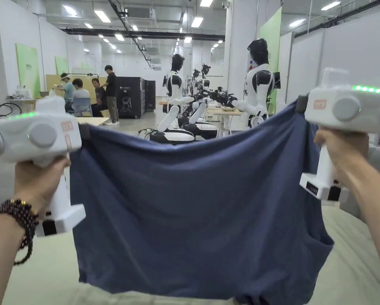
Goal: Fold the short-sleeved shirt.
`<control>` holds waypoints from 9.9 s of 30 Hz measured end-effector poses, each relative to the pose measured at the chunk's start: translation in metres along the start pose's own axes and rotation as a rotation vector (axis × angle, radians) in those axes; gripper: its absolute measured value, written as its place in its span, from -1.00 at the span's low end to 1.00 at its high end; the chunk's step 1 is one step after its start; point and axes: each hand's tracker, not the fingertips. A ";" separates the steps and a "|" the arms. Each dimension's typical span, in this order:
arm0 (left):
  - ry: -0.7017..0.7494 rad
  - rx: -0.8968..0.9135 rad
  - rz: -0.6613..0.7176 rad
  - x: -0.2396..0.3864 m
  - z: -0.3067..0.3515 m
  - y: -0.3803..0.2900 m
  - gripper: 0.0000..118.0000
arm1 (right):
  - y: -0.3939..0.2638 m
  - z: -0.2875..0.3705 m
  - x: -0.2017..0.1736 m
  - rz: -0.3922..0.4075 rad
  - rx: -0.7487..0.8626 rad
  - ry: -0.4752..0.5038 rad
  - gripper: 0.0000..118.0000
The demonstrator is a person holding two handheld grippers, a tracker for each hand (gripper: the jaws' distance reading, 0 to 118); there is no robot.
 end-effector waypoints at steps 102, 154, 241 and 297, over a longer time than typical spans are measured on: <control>-0.074 -0.604 -0.096 -0.115 0.361 -0.343 -0.92 | -0.303 0.434 0.050 0.152 -0.700 0.150 0.27; -0.032 -0.710 -0.011 -0.091 0.150 -0.327 -0.49 | -0.368 0.188 0.069 0.218 -0.876 0.056 -0.66; -0.087 -0.685 -0.078 -0.093 0.306 -0.294 -0.90 | -0.314 0.320 0.099 0.149 -0.885 0.131 -0.87; 0.015 -0.776 -0.179 -0.123 0.037 -0.314 0.92 | -0.268 0.452 0.049 0.098 -0.492 0.159 -1.00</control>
